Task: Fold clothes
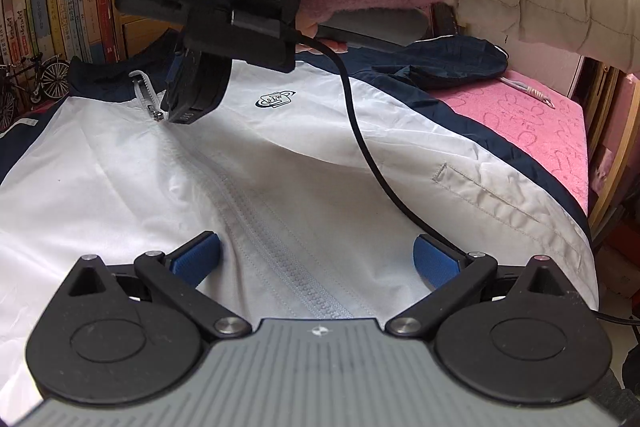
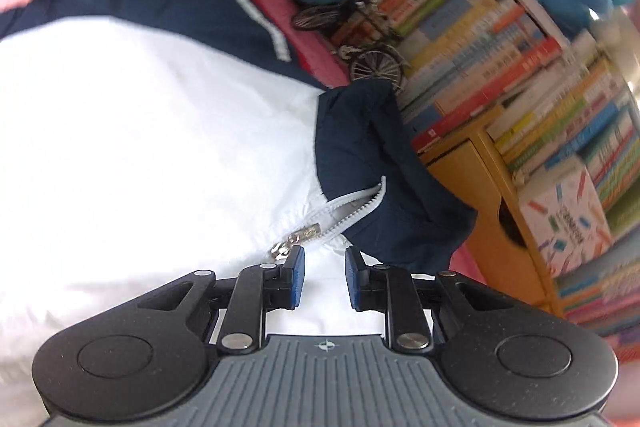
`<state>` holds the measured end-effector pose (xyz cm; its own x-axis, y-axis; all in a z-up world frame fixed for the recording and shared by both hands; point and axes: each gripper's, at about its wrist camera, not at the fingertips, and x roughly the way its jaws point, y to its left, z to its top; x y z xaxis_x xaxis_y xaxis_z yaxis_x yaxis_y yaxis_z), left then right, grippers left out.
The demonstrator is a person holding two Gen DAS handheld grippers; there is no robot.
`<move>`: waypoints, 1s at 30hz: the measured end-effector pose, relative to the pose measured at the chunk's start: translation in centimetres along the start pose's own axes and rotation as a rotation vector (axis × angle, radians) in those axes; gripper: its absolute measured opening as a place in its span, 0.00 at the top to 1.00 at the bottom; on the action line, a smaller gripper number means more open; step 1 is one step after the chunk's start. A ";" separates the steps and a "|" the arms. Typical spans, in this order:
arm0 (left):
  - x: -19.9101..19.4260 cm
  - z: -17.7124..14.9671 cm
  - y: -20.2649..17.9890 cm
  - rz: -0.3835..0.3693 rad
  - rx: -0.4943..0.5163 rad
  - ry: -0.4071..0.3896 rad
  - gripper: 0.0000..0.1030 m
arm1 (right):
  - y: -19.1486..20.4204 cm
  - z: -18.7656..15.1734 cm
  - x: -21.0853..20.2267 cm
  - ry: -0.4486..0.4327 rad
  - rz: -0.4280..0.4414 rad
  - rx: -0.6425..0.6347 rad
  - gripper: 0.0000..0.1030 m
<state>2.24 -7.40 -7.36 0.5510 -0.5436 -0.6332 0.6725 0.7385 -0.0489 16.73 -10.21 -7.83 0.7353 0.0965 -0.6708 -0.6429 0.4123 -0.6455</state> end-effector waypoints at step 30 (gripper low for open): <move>0.3 0.0 -0.2 0.010 0.017 0.008 0.00 | 3.6 -0.1 0.3 -0.039 -0.059 -0.463 0.77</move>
<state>2.30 -7.74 -7.53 0.5537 -0.5333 -0.6395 0.6752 0.7370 -0.0300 14.62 -8.83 -10.35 0.7753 0.1223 -0.6196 -0.6213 -0.0285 -0.7831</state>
